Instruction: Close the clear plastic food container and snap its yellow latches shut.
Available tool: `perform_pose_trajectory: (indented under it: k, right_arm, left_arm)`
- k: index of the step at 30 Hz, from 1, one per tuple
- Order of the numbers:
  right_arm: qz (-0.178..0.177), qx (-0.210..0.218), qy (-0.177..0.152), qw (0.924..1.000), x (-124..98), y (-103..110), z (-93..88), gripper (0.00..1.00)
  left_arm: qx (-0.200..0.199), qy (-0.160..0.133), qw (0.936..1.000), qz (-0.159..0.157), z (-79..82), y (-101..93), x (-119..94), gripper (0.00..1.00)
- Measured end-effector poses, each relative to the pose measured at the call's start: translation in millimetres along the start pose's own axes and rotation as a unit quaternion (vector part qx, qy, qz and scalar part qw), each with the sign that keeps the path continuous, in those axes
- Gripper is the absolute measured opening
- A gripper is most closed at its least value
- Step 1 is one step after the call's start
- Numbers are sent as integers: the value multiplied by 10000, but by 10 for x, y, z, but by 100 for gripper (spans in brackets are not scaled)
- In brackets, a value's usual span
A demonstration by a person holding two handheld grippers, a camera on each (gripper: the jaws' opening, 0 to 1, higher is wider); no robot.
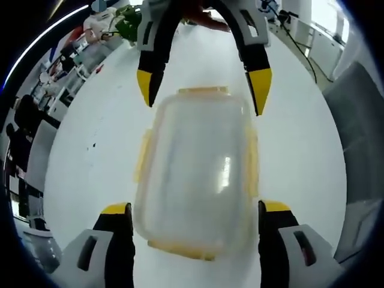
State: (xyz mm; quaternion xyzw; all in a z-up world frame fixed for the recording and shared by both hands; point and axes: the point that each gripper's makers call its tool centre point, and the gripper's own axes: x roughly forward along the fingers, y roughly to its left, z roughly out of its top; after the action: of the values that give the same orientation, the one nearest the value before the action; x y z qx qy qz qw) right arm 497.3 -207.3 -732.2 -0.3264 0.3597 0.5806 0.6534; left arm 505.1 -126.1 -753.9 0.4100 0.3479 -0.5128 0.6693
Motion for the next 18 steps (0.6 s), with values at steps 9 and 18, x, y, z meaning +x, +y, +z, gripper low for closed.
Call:
perform_pose_trajectory:
  k: [9, 18]
  right_arm:
    - [-184, -20, 1, 9998, -110, 76, -6, 74]
    - [-228, 12, 43, 9997, -171, 223, -78, 74]
  left_arm:
    - [-192, -142, 9993, 285, -9, 33, -123, 87]
    - [-251, -176, 9992, 258, 24, -59, -217, 86]
